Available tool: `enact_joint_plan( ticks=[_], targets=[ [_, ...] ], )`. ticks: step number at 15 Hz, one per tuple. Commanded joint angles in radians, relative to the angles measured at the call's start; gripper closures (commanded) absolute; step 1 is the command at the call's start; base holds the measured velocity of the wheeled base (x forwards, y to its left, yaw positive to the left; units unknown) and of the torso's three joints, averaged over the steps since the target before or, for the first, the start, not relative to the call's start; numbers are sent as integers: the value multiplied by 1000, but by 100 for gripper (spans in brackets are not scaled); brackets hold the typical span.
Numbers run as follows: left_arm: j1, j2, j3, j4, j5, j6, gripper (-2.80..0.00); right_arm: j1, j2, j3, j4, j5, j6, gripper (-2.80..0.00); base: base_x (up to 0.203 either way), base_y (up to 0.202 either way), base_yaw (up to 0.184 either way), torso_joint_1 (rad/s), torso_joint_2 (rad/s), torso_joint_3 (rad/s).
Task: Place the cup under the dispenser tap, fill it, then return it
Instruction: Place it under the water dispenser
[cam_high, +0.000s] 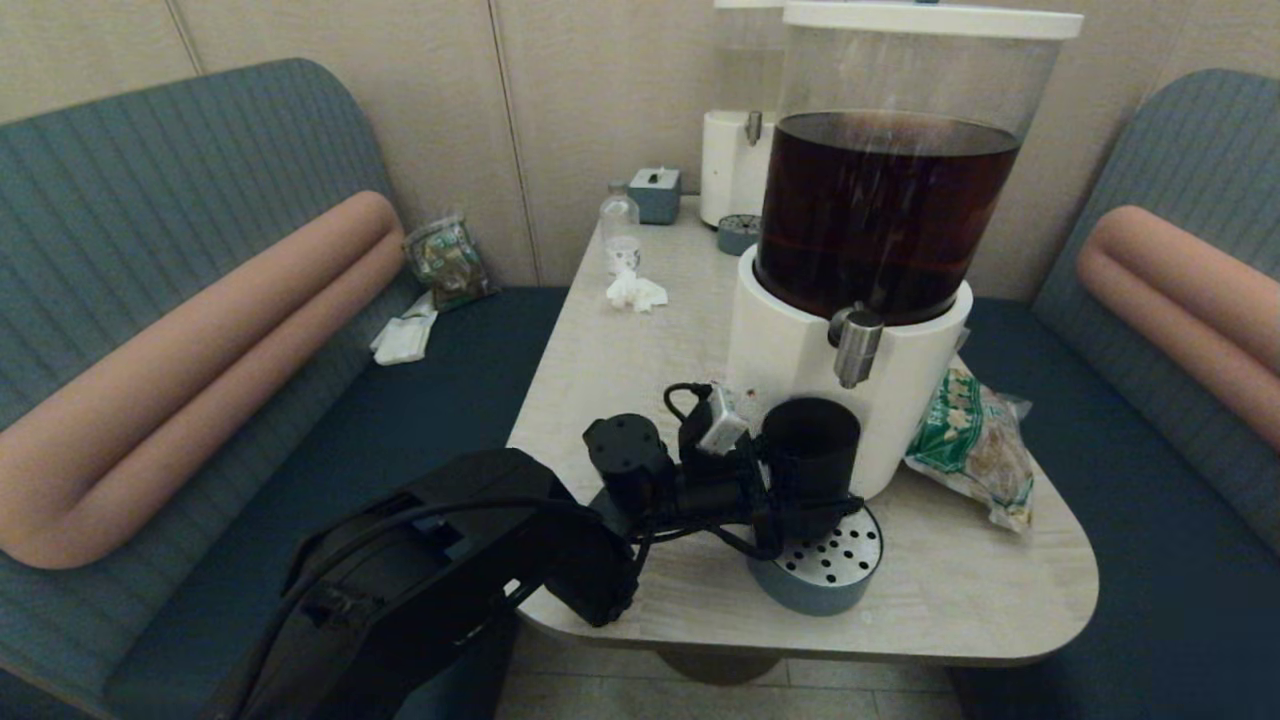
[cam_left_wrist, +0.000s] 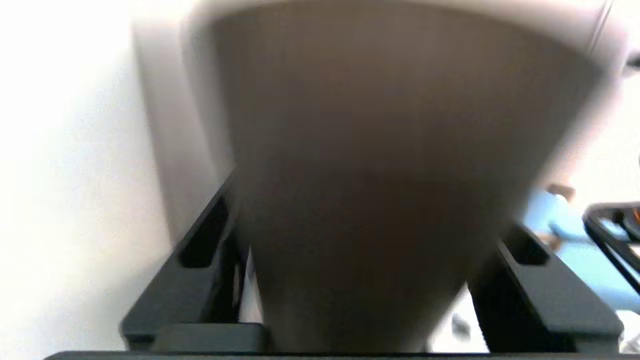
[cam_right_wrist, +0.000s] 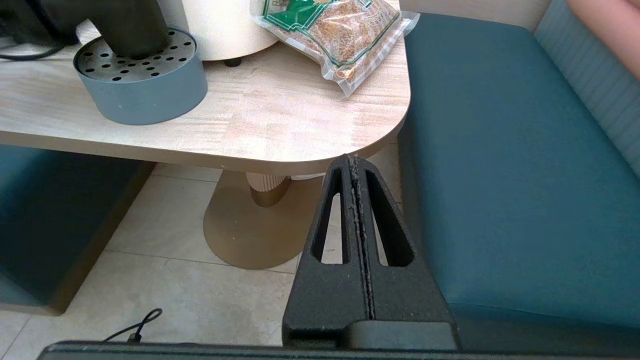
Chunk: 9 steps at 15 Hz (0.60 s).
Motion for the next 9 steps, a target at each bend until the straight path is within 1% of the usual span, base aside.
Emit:
enact_joint_plan(
  ticks=[1, 9],
  targets=[
    [0, 7, -3, -14, -5, 0, -280, 0, 1, 0, 0, 1, 0, 0, 0, 0, 0, 0, 0, 0],
    [-2, -12, 11, -14, -5, 0, -280, 0, 1, 0, 0, 1, 0, 0, 0, 0, 0, 0, 0, 0]
  ],
)
